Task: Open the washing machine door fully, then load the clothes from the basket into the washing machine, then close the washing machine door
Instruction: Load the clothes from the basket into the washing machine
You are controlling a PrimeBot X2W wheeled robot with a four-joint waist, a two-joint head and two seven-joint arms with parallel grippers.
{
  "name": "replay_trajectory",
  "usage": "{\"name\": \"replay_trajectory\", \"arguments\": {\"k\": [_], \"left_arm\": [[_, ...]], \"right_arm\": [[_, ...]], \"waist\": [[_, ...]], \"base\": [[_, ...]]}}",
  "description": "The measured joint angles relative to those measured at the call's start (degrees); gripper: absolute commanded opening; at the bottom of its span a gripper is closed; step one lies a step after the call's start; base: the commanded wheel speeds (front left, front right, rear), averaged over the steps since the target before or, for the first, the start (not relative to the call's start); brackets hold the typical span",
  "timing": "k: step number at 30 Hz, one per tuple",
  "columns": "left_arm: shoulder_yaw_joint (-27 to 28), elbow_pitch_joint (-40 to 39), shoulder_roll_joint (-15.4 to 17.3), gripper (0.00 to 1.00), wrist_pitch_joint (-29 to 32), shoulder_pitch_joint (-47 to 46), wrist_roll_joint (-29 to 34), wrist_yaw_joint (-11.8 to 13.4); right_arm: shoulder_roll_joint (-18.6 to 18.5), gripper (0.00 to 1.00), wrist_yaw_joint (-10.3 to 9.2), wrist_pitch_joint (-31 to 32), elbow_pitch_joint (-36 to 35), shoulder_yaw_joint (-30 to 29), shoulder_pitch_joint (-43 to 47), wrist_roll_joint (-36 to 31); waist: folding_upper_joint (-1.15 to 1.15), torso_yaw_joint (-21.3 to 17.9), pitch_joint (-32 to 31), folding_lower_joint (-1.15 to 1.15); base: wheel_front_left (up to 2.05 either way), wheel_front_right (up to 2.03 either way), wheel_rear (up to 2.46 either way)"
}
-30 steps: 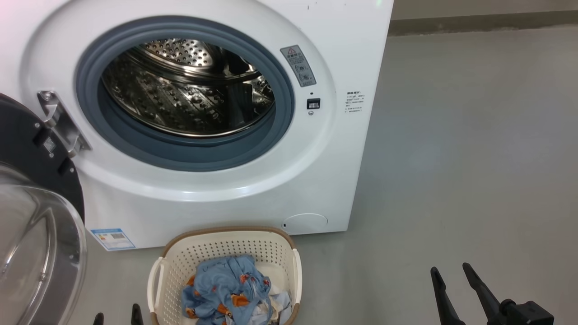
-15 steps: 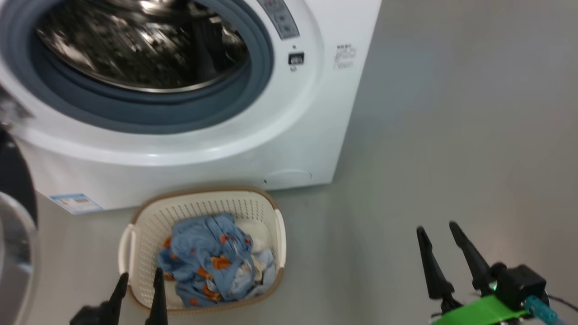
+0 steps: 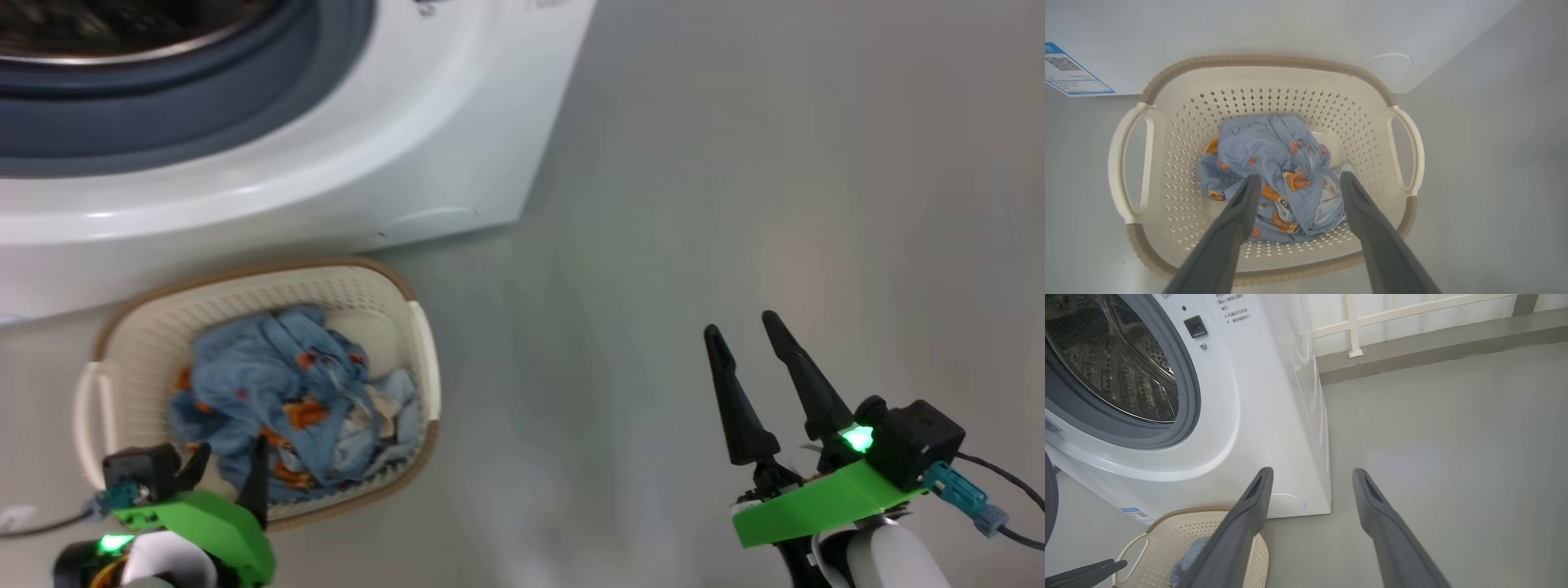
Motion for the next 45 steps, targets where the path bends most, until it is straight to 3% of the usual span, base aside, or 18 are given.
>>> {"name": "replay_trajectory", "arguments": {"k": [5, 20, 45], "left_arm": [[0.0, 7.0, 3.0, 1.0, 3.8, -4.3, -0.7, -0.5], [2.0, 19.0, 9.2, 1.0, 4.5, -18.5, -3.6, -1.0], [-0.3, 30.9, 14.9, 1.0, 4.9, -34.4, -2.8, -0.5]], "right_arm": [[0.0, 1.0, 0.0, 0.0, -0.1, 1.7, -1.6, 1.6], [0.1, 1.0, 0.0, 0.0, -1.8, 2.5, -4.0, 2.9], [0.4, 1.0, 0.0, -0.4, -5.9, 2.6, -6.3, 3.0]], "waist": [[0.0, -3.0, 4.3, 0.0], [0.0, -9.5, 16.1, 0.0], [0.0, -13.0, 28.0, 0.0]], "base": [[0.0, 0.0, 0.0], [0.0, 0.0, 0.0], [0.0, 0.0, 0.0]]}}
